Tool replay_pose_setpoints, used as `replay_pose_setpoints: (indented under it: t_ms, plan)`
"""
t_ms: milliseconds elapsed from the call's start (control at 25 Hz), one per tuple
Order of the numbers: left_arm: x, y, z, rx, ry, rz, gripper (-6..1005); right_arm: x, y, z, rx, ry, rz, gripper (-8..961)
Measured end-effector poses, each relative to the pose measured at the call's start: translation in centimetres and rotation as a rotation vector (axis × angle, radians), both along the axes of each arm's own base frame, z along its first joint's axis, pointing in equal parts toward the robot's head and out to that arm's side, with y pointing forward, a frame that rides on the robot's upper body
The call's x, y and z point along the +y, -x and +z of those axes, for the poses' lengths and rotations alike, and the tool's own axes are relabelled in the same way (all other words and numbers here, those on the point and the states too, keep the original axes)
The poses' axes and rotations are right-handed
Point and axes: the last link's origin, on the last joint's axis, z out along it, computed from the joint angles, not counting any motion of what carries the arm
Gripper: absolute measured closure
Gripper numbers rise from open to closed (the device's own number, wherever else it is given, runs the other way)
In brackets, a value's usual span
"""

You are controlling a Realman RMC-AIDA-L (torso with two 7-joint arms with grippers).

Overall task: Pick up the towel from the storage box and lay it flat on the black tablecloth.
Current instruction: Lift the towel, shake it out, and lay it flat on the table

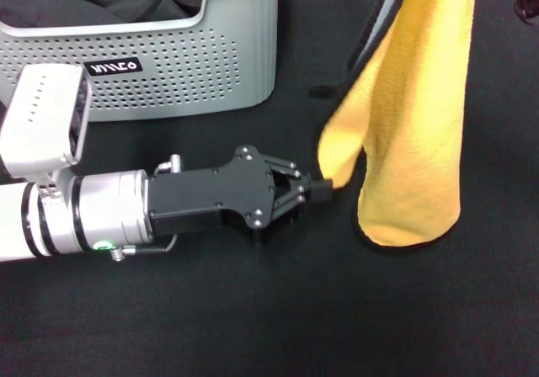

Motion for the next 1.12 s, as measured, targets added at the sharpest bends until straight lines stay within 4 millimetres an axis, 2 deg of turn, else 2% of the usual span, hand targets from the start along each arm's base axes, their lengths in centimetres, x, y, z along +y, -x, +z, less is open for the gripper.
replay_pose_setpoints:
  t_ms: [320,440,600,760,960,1120]
  plan:
    - [0.5,0.2,0.8,-0.035,-0.037,0.036,984,-0.4,-1.8,-0.2,0.008,0.019,-0.061,860]
    - [0.9,0.3,2.0,-0.064,-0.064,0.055,984,-0.2,-3.4,-0.2,0.016,0.043,-0.129,858]
    - [1.9,0.5,5.0,-0.121,-0.136,0.068,985,0.0,-4.9,0.0,0.033,0.082,-0.195,855]
    - [2.9,-0.3,8.5,-0.193,-0.221,0.04,986,0.1,-6.1,0.6,0.06,0.131,-0.239,852]
    - [2.5,-1.1,11.2,-0.18,-0.202,-0.08,987,-2.1,-6.4,1.0,0.079,0.211,-0.154,849]
    - [0.6,0.5,12.8,-0.101,-0.159,-0.178,987,-5.6,-7.2,-0.1,0.081,0.297,-0.096,846]
